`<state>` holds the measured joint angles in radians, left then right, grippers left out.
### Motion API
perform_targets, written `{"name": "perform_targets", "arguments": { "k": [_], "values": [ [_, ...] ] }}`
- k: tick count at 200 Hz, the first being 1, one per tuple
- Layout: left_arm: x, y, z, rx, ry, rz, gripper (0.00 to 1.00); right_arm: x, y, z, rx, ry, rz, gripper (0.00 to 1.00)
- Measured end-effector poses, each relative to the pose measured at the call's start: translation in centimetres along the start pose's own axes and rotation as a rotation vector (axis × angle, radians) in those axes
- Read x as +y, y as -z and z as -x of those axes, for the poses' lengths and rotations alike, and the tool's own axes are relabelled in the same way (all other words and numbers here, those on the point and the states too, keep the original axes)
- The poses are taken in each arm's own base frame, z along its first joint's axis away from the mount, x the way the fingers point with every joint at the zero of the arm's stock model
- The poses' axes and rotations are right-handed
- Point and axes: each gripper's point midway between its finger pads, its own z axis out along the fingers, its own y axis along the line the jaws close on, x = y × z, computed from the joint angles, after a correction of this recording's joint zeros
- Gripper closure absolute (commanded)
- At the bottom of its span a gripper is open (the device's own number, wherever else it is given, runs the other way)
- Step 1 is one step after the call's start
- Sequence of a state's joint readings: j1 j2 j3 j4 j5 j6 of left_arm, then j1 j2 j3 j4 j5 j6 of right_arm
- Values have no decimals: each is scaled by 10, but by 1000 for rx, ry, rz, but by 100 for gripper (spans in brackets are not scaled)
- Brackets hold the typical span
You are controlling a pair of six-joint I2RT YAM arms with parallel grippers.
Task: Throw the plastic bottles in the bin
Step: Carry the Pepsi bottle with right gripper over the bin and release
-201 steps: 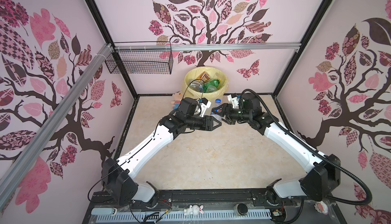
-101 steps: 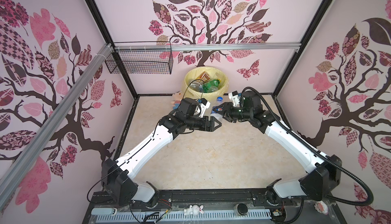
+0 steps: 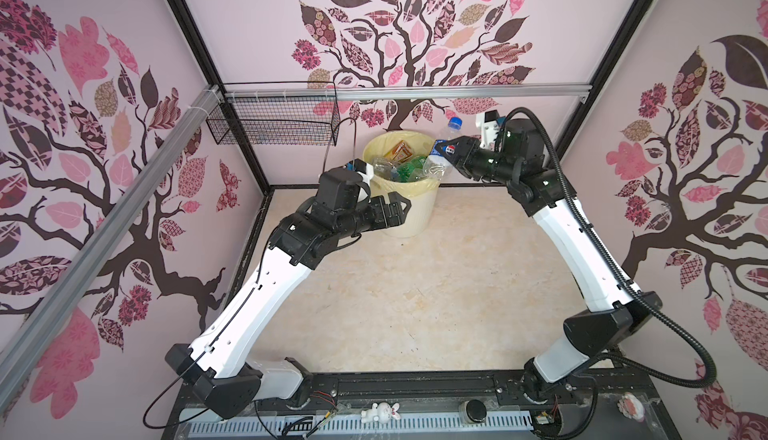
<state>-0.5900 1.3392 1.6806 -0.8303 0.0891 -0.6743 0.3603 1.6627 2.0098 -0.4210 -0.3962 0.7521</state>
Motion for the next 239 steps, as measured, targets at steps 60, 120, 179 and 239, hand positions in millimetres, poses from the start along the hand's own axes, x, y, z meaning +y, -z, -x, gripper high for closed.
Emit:
{"name": "perform_targets", "arguments": {
  "k": [60, 120, 179, 239],
  "values": [
    [35, 20, 15, -56, 140, 119, 3, 65, 17, 75, -248, 175, 124, 46],
    [28, 43, 26, -109, 146, 92, 3, 100, 31, 111, -428, 205, 235, 42],
    [29, 43, 24, -107, 148, 94, 3, -5, -131, 25, -109, 5, 81, 4],
    [36, 47, 21, -111, 128, 120, 3, -52, -152, -11, -14, -44, -37, 0]
  ]
}}
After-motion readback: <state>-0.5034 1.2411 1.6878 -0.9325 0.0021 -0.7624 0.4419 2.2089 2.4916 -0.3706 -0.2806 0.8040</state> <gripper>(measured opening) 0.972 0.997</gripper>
